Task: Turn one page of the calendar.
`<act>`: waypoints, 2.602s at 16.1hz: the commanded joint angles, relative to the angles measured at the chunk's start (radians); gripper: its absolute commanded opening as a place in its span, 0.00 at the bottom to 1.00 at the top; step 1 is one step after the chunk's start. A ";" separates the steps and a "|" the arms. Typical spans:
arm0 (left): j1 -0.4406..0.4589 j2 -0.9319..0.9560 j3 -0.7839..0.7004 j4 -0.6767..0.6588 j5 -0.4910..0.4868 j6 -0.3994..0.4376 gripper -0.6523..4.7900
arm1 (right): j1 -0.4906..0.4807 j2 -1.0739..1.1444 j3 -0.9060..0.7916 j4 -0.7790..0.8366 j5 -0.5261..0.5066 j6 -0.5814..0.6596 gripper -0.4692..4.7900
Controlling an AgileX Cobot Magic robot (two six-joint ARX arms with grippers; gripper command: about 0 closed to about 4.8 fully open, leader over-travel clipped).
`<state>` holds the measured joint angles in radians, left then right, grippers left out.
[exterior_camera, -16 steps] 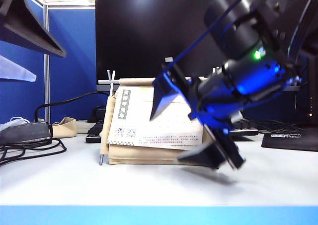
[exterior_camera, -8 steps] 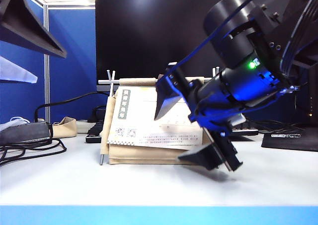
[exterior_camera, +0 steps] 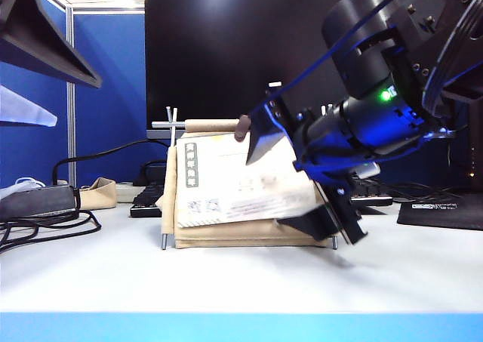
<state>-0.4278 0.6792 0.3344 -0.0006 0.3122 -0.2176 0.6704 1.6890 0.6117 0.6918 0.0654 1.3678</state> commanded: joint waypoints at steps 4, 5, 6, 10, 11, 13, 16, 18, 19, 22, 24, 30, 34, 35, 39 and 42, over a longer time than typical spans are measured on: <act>-0.001 -0.002 0.003 0.009 0.002 0.001 0.86 | 0.002 -0.004 0.003 0.136 0.007 -0.004 0.85; -0.001 -0.002 0.003 0.009 0.002 0.001 0.86 | 0.003 -0.004 0.003 0.154 0.006 -0.010 0.85; -0.001 -0.002 0.003 0.009 0.002 0.001 0.86 | 0.005 -0.005 0.002 0.175 0.006 -0.011 0.85; -0.001 -0.002 0.003 0.009 -0.002 0.001 0.86 | 0.010 -0.005 0.002 0.296 -0.051 -0.076 0.85; -0.001 -0.002 0.003 0.010 -0.003 0.001 0.86 | 0.014 -0.004 0.003 0.314 -0.066 -0.083 0.85; -0.001 -0.002 0.003 0.010 -0.005 0.001 0.86 | 0.020 -0.004 0.003 0.356 -0.089 -0.083 0.85; -0.001 -0.002 0.003 0.010 -0.005 0.001 0.86 | 0.026 -0.005 0.003 0.383 -0.099 -0.082 0.85; -0.001 -0.002 0.003 0.010 -0.005 0.001 0.86 | 0.026 -0.005 0.003 0.397 -0.115 -0.078 0.84; -0.001 -0.002 0.003 0.010 -0.005 0.001 0.86 | 0.026 -0.005 0.003 0.431 -0.132 -0.077 0.73; -0.001 -0.002 0.003 0.010 -0.005 0.001 0.86 | 0.051 -0.005 0.011 0.510 -0.134 -0.077 0.48; 0.000 -0.002 0.003 0.010 -0.005 0.001 0.86 | 0.079 -0.004 0.046 0.412 -0.126 -0.078 0.48; -0.001 -0.002 0.003 0.009 0.002 0.001 0.86 | 0.105 0.015 0.136 0.299 -0.060 -0.084 0.43; -0.001 -0.002 0.003 -0.002 0.006 0.001 0.86 | 0.105 0.017 0.179 0.301 -0.058 -0.085 0.08; -0.001 -0.002 0.003 -0.007 0.006 0.001 0.86 | 0.105 0.017 0.180 0.309 -0.058 -0.085 0.08; -0.001 -0.002 0.003 -0.041 0.006 0.001 0.86 | 0.103 0.016 0.197 0.378 -0.040 -0.085 0.08; -0.001 -0.002 0.003 -0.064 0.006 0.001 0.86 | 0.096 0.017 0.208 0.383 -0.034 -0.085 0.20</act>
<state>-0.4282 0.6792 0.3344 -0.0631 0.3122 -0.2176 0.7692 1.7084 0.8055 1.0428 0.0280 1.2884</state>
